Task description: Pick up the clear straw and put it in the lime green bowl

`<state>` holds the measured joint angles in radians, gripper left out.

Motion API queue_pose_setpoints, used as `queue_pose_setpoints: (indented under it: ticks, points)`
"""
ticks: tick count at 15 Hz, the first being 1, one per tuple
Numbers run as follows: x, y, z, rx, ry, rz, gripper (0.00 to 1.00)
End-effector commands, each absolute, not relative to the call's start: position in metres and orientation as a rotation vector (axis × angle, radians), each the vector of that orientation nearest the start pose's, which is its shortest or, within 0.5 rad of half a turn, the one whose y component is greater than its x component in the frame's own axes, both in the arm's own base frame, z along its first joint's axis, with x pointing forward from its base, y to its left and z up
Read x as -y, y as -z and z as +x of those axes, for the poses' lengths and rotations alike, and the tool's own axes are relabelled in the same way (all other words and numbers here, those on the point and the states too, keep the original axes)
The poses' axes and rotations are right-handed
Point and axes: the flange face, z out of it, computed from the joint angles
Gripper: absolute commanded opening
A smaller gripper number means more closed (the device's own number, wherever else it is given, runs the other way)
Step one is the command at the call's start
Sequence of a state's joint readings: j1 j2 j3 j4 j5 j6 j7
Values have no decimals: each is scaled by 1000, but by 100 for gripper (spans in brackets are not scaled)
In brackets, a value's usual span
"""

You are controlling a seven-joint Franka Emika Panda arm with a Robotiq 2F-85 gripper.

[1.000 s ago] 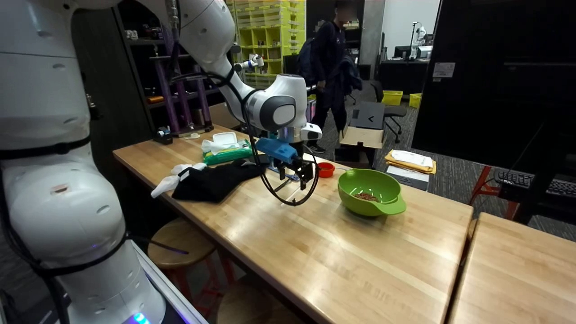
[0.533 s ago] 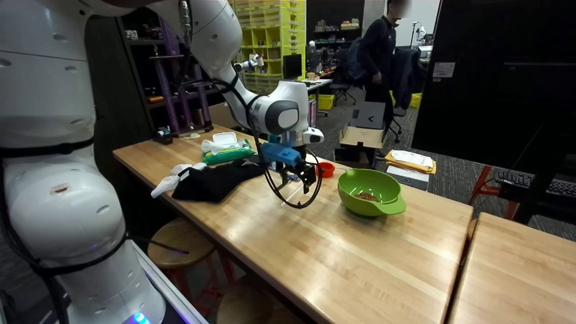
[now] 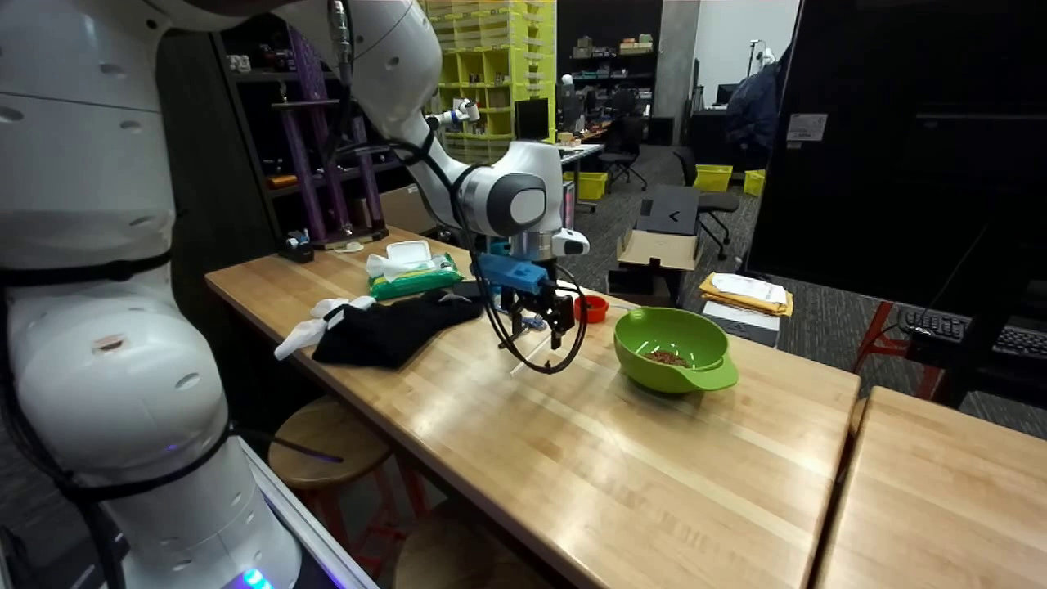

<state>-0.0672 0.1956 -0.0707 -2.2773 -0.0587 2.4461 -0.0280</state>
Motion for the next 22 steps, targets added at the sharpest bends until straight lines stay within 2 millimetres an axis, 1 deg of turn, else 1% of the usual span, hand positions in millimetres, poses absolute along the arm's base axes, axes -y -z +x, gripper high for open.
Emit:
queue_pose_setpoints:
  ticks: [1, 11, 14, 20, 22]
  points:
    - [73, -269, 526, -100, -53, -3188, 100]
    - [73, -269, 526, -99, -61, -3187, 100]
    - [70, -257, 528, -86, -102, -3196, 100]
    - [58, -226, 532, -60, -182, -3202, 100]
    - [55, -219, 534, -44, -203, -3220, 100]
